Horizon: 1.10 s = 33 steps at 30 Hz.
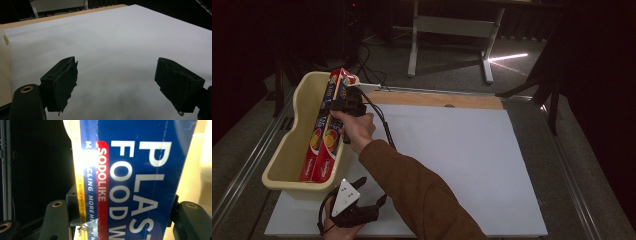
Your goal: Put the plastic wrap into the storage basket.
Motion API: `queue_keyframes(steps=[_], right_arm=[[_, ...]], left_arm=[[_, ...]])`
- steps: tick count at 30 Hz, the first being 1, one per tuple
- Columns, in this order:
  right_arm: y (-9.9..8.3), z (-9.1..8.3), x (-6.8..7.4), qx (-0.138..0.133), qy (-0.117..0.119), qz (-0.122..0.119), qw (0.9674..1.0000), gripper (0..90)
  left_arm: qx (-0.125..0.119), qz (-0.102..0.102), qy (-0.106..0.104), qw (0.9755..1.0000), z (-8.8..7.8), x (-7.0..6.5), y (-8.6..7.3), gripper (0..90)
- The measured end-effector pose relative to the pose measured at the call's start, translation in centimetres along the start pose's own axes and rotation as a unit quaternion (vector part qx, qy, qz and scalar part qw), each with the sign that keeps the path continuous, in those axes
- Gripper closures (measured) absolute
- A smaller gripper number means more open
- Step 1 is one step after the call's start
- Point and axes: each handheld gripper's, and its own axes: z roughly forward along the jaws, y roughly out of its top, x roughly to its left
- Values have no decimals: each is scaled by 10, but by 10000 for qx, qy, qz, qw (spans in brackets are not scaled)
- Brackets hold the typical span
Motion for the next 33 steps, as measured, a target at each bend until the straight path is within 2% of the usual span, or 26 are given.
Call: queue_keyframes(steps=[4,10,15,16,17,18,19,20,21,22,23,25,26,27,29,30,33], right_arm=[[0,0,-2,14,-99,95,9999,393],[-1,-1,-2,-16,-228,85,9997,387],[-3,-3,0,64,-548,-46,9985,336],[-3,-3,0,64,-548,-46,9985,336],[-4,-8,1,28,-365,-85,9993,359],[-4,-8,1,28,-365,-85,9993,359],[-5,-16,6,-9,-342,-289,9990,364],[-5,-16,6,-9,-342,-289,9990,364],[-6,-20,8,-31,-313,-434,9986,366],[-8,-29,9,25,-267,-787,9965,370],[-8,-29,9,25,-267,-787,9965,370],[-11,-41,6,1,-202,-1181,9928,376],[-15,-53,0,8,-380,-1695,9848,375],[-15,-53,0,8,-380,-1695,9848,375],[-21,-67,-7,-66,-557,-2270,9723,368],[-30,-81,-18,-273,-804,-2899,9533,344],[-47,-105,-38,-516,-1216,-3679,9204,328]], left_arm=[[-11,13,16,10000,-1,0,0,179],[-12,18,29,10000,-1,0,0,179],[-6,22,38,10000,-1,0,0,179],[-6,22,38,10000,-1,0,0,179],[-6,19,40,10000,0,0,0,179],[-6,19,40,10000,0,0,0,179],[-4,24,45,10000,0,0,0,179],[2,26,48,10000,0,0,0,179],[1,31,53,10000,0,0,0,179],[-6,33,70,10000,0,0,0,179],[-6,33,70,10000,0,0,0,179],[8,36,83,10000,0,0,0,179],[17,42,94,9999,0,0,0,179],[17,42,94,9999,0,0,0,179],[10,40,109,9999,1,0,-1,179],[14,48,115,9999,1,0,-1,179],[36,39,126,9999,2,0,-1,179]])
